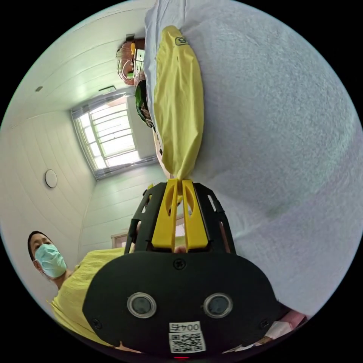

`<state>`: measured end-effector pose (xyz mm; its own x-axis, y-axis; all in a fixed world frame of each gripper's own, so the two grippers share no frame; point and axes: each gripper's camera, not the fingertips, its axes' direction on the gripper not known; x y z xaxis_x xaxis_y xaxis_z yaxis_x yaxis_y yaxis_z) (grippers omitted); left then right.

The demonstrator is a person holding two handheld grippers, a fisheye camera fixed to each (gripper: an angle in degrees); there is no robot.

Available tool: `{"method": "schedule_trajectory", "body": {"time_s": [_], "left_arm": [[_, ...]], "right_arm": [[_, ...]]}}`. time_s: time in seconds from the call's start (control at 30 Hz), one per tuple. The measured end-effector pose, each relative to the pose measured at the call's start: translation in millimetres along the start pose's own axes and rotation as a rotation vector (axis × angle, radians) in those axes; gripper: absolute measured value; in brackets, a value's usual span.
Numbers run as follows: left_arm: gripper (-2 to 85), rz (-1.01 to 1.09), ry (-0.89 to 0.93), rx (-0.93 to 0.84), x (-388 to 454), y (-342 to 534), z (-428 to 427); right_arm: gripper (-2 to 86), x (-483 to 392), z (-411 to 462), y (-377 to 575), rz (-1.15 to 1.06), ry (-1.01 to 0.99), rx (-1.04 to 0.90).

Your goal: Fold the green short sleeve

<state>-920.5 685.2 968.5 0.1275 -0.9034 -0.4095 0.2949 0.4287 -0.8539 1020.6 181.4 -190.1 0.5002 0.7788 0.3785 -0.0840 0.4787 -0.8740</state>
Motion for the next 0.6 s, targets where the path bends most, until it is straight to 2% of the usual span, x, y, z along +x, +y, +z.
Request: {"method": "schedule_trajectory", "body": {"time_s": [0.17, 0.43, 0.5, 0.6], "left_arm": [[20.8, -0.036, 0.117, 0.085, -9, 9, 11], [22.1, -0.059, 0.184, 0.169, -7, 8, 37], [20.0, -0.069, 0.185, 0.167, -5, 8, 48], [10.0, -0.069, 0.17, 0.181, 0, 10, 62]], "right_arm": [[0.5, -36, -13, -5, 0.037, -0.021, 0.034], [0.4, -59, -18, -22, 0.047, -0.012, 0.032], [0.6, -59, -18, -26, 0.051, -0.012, 0.027], [1.1, -55, -17, -32, 0.056, -0.008, 0.015]]}}
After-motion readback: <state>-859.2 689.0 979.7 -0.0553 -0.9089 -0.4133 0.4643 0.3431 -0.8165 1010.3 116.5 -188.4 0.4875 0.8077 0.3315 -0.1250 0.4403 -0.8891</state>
